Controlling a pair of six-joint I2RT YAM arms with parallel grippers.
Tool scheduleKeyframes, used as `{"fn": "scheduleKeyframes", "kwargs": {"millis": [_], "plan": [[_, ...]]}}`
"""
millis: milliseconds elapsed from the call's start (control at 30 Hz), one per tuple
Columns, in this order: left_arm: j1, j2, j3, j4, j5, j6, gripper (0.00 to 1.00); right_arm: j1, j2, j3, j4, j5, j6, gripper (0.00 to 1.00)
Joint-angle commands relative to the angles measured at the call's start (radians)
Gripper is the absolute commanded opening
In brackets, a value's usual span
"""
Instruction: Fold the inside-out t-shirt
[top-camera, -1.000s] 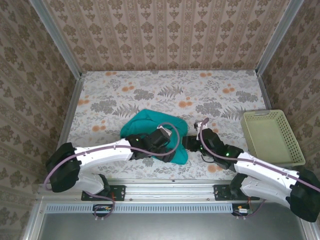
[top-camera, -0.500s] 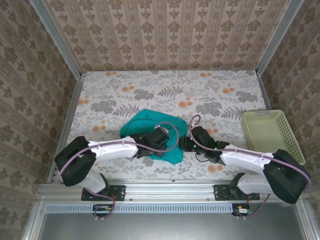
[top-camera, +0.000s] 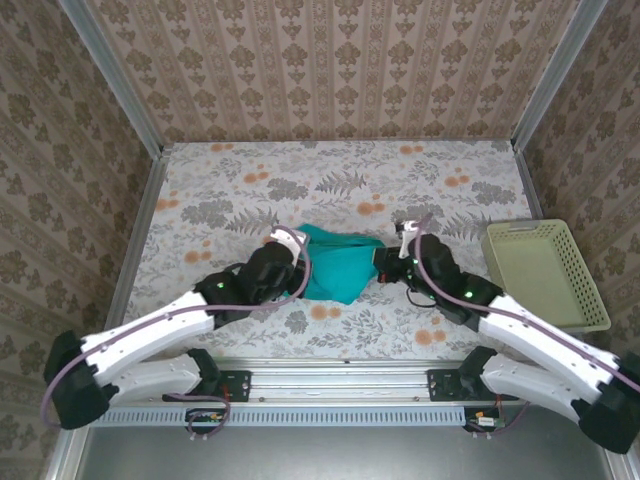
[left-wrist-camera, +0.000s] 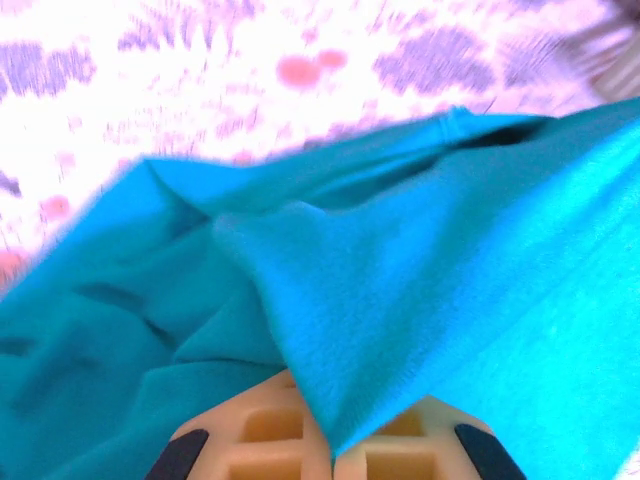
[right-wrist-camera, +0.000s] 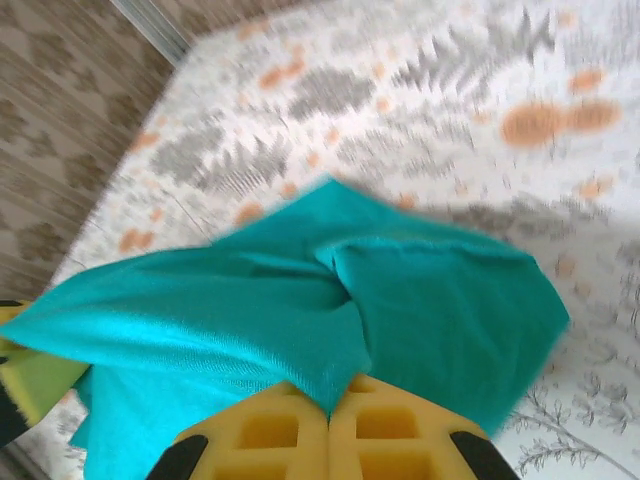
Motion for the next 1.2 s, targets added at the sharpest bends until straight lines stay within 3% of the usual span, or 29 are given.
{"fn": "scheduleKeyframes", "kwargs": {"millis": [0, 133, 300, 367, 433, 533, 633, 767, 833, 1000, 1067, 1167], "plan": [[0.017, -0.056, 0.051, -0.038, -0.020, 0.072, 0.00, -0.007, -0.076, 0.088, -0.198, 0.120, -0.079, 0.00], [0.032, -0.005, 0.063, -0.052, -0.044, 0.103, 0.00, -0.003, -0.080, 0.148, -0.212, 0.084, -0.066, 0.00], [0.062, 0.105, 0.041, -0.088, -0.040, 0.084, 0.09, 0.020, 0.003, 0.139, -0.118, 0.014, -0.014, 0.00], [0.058, 0.123, 0.030, -0.094, -0.018, 0.081, 0.22, 0.046, 0.043, 0.145, -0.091, 0.015, -0.009, 0.00], [0.041, 0.111, 0.006, -0.087, -0.004, 0.082, 0.44, 0.065, 0.078, 0.156, -0.069, 0.019, -0.008, 0.00], [0.005, 0.056, -0.048, -0.029, 0.001, 0.085, 0.68, 0.078, 0.103, 0.169, -0.042, 0.026, 0.007, 0.00], [-0.050, -0.008, -0.106, 0.072, 0.018, 0.098, 0.83, 0.089, 0.112, 0.163, 0.012, 0.034, 0.048, 0.00], [-0.115, -0.018, -0.145, 0.199, -0.002, 0.098, 0.96, 0.105, 0.123, 0.162, 0.070, 0.063, 0.098, 0.00], [-0.118, -0.003, -0.166, 0.278, 0.012, 0.076, 1.00, 0.116, 0.127, 0.157, 0.111, 0.078, 0.132, 0.00], [-0.118, 0.089, -0.159, 0.368, -0.005, 0.034, 0.98, 0.144, 0.150, 0.171, 0.146, 0.145, 0.193, 0.00], [-0.118, 0.124, -0.133, 0.341, -0.064, 0.020, 0.91, 0.152, 0.157, 0.180, 0.139, 0.176, 0.216, 0.00], [-0.097, 0.140, -0.112, 0.274, -0.140, 0.016, 0.72, 0.151, 0.154, 0.203, 0.086, 0.223, 0.226, 0.00]]}}
